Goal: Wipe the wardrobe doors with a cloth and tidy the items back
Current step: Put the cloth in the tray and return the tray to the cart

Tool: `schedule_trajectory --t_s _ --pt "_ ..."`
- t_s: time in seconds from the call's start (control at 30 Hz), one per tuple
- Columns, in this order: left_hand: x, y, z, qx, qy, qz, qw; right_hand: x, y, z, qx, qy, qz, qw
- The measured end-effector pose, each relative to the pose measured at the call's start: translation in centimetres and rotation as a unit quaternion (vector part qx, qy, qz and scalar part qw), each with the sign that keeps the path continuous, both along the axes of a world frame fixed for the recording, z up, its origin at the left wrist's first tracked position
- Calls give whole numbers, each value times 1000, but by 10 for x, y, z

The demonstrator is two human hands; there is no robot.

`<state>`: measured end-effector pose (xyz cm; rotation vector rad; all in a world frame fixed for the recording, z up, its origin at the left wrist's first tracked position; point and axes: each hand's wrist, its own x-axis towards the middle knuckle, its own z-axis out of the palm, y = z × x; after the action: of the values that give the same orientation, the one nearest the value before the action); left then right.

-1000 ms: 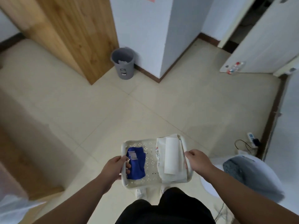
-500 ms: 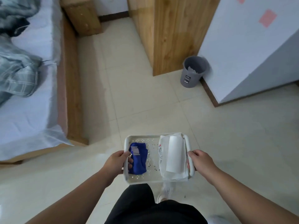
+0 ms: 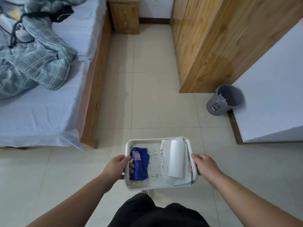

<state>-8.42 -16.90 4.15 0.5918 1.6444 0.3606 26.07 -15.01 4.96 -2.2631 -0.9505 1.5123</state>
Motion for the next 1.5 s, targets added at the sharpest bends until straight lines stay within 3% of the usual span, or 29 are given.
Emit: schedule_trajectory --t_s 0.33,0.83,1.13,1.5 --pt "-29 136 12 10 -32 26 999 -27 148 17 13 -7 42 999" --pt "-44 415 23 -2 36 25 999 -40 436 5 33 62 35 997" --pt "-91 572 9 4 26 59 998 -90 610 -3 49 72 48 995" --pt "-166 790 6 45 14 25 999 -158 797 13 66 15 50 996"
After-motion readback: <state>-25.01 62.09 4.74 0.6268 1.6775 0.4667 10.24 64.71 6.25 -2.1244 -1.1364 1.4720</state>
